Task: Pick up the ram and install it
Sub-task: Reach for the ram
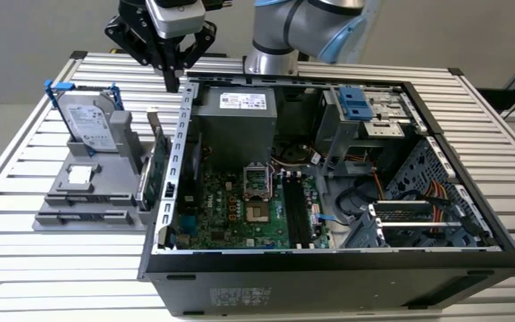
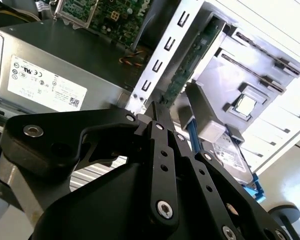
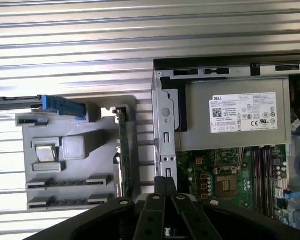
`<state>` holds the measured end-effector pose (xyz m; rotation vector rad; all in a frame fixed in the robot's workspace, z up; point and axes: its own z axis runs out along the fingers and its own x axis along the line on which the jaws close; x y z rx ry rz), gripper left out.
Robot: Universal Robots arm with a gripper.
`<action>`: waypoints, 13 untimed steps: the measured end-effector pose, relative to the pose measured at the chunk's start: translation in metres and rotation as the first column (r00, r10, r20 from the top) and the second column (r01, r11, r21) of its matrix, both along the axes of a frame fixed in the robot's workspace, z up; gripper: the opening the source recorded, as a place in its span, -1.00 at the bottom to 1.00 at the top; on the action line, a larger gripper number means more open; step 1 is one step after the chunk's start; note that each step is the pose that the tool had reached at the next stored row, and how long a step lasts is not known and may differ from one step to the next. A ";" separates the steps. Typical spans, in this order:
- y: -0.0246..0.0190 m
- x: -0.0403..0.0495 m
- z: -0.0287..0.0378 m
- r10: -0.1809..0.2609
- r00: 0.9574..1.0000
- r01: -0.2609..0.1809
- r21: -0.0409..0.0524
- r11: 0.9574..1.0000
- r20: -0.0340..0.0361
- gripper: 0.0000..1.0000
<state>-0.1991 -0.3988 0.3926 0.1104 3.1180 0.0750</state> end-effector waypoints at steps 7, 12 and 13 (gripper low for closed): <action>0.0000 -0.0057 0.0000 0.000 1.000 0.000 0.000 1.000 0.000 -1.00; 0.0000 -0.0107 0.0000 0.000 1.000 0.000 0.000 1.000 0.000 -1.00; 0.0000 -0.0115 0.0000 0.000 1.000 0.000 0.000 1.000 0.000 -1.00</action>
